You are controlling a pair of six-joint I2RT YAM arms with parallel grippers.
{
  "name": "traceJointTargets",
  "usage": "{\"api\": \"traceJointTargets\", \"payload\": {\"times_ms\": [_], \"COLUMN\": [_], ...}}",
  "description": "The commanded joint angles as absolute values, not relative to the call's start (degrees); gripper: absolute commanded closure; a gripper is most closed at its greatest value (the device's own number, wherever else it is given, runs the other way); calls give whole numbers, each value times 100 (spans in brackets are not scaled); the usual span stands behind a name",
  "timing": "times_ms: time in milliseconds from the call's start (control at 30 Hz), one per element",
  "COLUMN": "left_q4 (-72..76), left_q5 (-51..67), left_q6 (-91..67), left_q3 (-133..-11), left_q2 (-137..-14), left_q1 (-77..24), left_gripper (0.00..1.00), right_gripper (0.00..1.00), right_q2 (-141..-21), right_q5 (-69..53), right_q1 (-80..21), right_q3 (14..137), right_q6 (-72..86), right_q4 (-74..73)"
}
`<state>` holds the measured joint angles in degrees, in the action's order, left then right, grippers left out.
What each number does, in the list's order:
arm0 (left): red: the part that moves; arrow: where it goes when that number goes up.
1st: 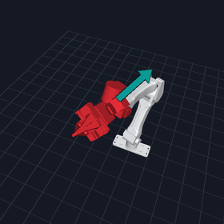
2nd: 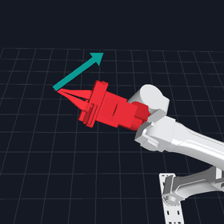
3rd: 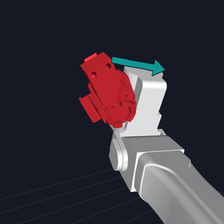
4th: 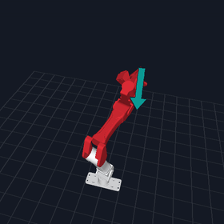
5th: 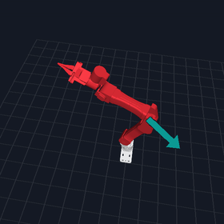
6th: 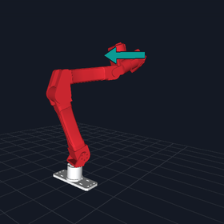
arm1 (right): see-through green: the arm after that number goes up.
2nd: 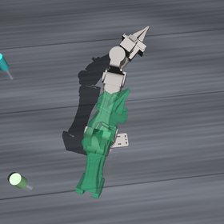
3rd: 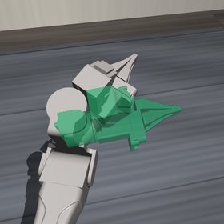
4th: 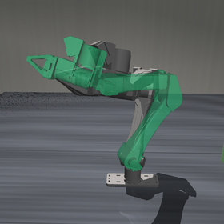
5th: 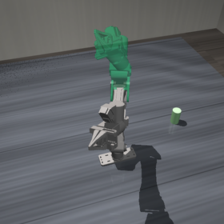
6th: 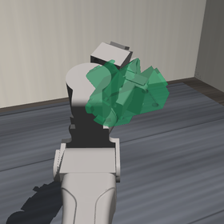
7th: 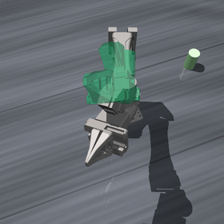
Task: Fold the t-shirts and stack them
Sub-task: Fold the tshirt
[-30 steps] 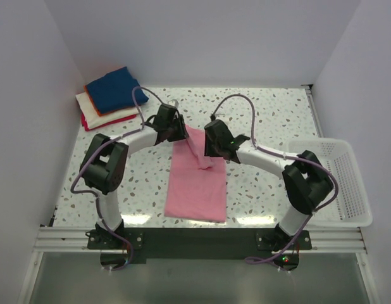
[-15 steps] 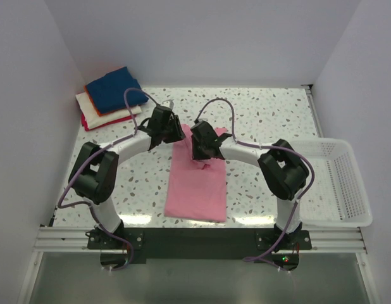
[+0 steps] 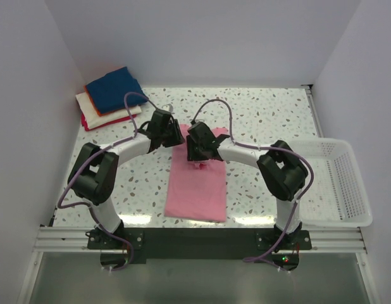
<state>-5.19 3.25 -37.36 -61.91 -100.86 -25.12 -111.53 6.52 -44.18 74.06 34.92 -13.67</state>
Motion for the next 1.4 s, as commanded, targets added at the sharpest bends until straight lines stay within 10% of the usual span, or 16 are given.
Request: {"api": "traceJointTargets", "payload": {"times_ms": [0,267,1367], "left_q4": [-237,-264,-413], "left_q5": [448,448,492], "left_q6": [-3762,-3744,-3630], "left_q3": [-6065,-5959,-5977], "left_q2": [-9826,-9686,-9642], "left_q1": [-2496,-2496,-2496], "left_gripper": [59,59,59], "right_gripper": [57,73,72], "right_q2": [-10574,-11091,-12507], "right_q5": [888,457,299], "right_q1": [-4194,-3498,-3516], "right_q3": [7497,8111,9369], "right_q6": [3515,3411,3155], "right_q4": [-1151,-1300,-1301]}}
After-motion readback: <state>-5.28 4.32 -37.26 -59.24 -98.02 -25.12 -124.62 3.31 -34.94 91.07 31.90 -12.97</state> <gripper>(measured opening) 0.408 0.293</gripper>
